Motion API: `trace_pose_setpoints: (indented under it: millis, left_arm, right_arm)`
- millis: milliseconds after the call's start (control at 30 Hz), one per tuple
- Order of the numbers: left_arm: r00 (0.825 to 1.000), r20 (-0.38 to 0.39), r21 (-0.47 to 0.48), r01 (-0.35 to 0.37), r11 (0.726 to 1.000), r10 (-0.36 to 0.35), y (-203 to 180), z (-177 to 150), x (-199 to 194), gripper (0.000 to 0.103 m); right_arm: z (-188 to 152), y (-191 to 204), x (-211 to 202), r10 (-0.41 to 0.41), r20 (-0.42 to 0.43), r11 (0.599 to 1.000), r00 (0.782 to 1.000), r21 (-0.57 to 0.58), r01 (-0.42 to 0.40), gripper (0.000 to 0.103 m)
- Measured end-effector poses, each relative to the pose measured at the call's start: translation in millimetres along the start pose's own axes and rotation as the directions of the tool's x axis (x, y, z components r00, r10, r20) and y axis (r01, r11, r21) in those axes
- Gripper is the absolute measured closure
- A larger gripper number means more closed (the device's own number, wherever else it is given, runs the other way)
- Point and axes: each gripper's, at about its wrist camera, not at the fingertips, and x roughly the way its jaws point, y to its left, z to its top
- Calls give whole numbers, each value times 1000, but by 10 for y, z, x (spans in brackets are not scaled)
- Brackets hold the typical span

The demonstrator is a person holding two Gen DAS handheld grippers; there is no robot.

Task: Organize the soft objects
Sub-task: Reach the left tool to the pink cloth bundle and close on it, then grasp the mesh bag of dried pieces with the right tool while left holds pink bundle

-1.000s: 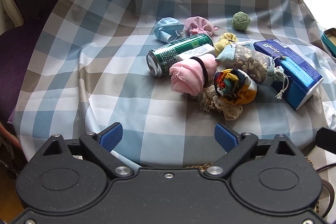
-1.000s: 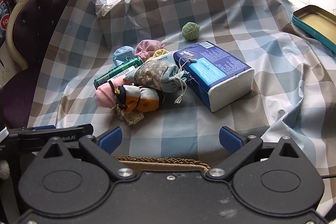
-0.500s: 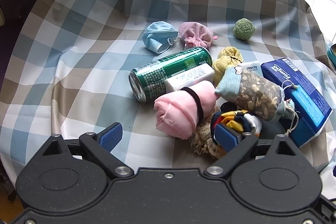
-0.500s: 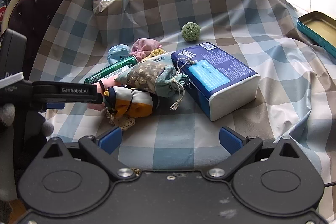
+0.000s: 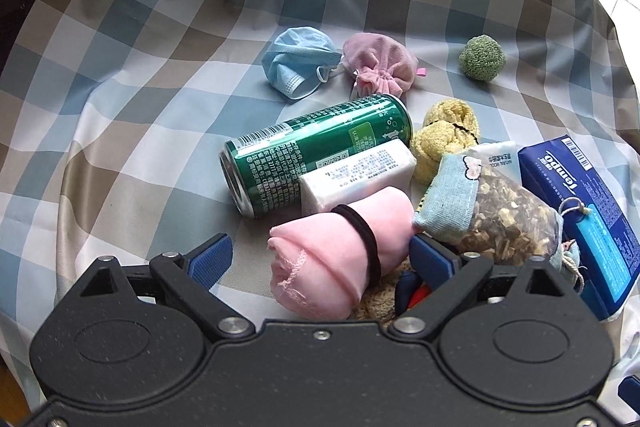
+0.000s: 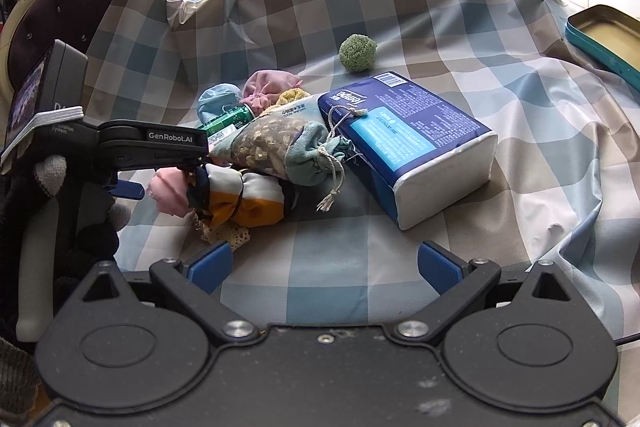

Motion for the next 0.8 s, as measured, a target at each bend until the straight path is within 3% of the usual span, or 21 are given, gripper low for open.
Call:
trace_pose_setpoints:
  millis: [167, 200, 267, 367, 800]
  left_arm:
    - [1000, -14, -4, -8, 1000, 8, -28, 15, 92, 14]
    - [1000, -18, -11, 0, 1000, 0, -12, 19, 99, 19]
    - [999, -32, -17, 39, 999, -40, 21, 21, 97, 40]
    - [998, -35, -13, 60, 998, -60, 50, 12, 44, 45]
    - [997, -27, 15, 66, 998, -66, 338, -191, -209, 47]
  right_arm:
    - [-11, 14, 23, 1, -10, 1000, 1000, -1, -1, 3]
    - [-12, 16, 21, 1, -10, 1000, 1000, -2, -1, 3]
    - [-11, 21, 13, -1, -8, 1000, 1000, -5, 1, 3]
    - [-2, 23, 14, -4, -6, 1000, 1000, -5, 4, 3]
    - [88, 155, 68, -17, -1, 999, 1000, -32, 17, 3]
